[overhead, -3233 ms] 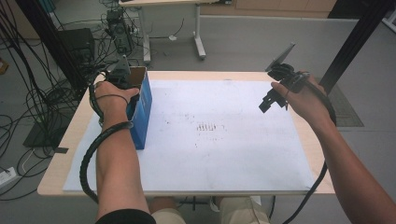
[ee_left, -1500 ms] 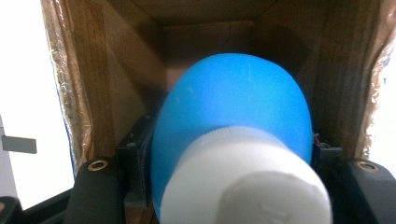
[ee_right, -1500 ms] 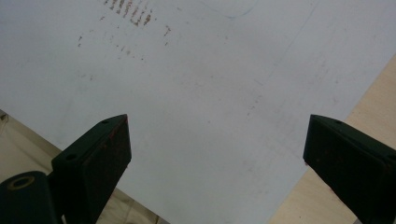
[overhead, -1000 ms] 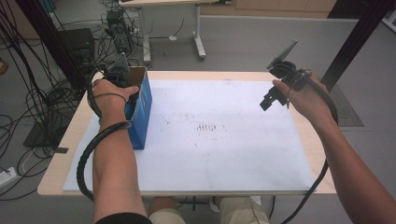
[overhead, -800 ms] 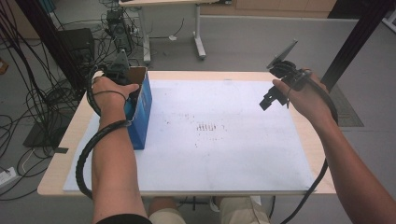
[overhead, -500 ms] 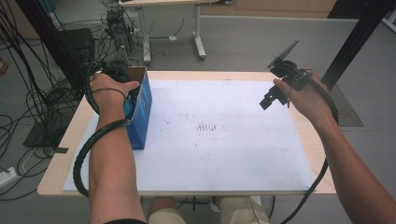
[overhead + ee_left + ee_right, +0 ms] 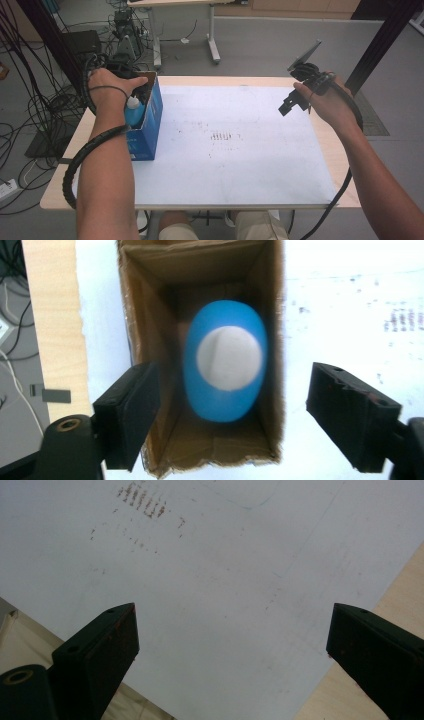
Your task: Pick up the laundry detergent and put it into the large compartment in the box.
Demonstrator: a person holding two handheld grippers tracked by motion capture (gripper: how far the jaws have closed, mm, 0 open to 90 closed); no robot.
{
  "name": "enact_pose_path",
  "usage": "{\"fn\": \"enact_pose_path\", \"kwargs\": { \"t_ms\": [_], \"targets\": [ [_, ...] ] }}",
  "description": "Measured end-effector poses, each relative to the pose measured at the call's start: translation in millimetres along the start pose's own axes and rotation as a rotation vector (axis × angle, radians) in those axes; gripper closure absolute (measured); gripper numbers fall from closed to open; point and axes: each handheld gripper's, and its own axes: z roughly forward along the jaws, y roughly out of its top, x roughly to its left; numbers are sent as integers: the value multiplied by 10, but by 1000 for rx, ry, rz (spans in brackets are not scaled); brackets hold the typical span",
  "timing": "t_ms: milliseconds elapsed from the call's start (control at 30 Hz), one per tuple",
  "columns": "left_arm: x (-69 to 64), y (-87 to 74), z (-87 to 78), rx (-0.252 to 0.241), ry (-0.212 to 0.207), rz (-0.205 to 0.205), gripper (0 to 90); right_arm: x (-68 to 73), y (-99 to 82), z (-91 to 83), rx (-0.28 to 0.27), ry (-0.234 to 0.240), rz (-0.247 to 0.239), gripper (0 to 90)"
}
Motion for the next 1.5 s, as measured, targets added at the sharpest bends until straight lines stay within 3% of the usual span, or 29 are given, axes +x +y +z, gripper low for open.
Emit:
{"fn": "enact_pose_path", "kwargs": {
  "t_ms": [133, 267, 600, 700, 933, 1033, 1100, 1400, 1500],
  "targets": [
    [-62, 6, -85, -10, -27, 46, 180, -33, 56, 36, 13, 2, 10, 60],
    [-195, 37, -145, -10, -43, 120, 165, -41, 111, 70, 26, -2, 14, 55],
    [-722, 103, -227, -12, -89, 378, 138, -47, 209, 149, 47, -22, 16, 52],
    [-899, 146, -234, 7, -90, 449, 117, -71, 222, 144, 51, -27, 24, 52],
    [-1258, 139, -299, -4, -86, 603, 105, -113, 222, 117, 52, -35, 32, 52],
    [-1385, 136, -330, 7, -77, 677, 108, -132, 218, 99, 49, -37, 36, 52],
    [-1490, 102, -340, 8, -47, 739, 113, -141, 217, 86, 48, -38, 37, 52],
    [-1703, 57, -383, 49, -56, 884, 120, -167, 236, 77, 52, -29, 47, 53],
    [-1758, 6, -403, 40, -60, 938, 125, -167, 243, 78, 50, -30, 50, 52]
  ]
}}
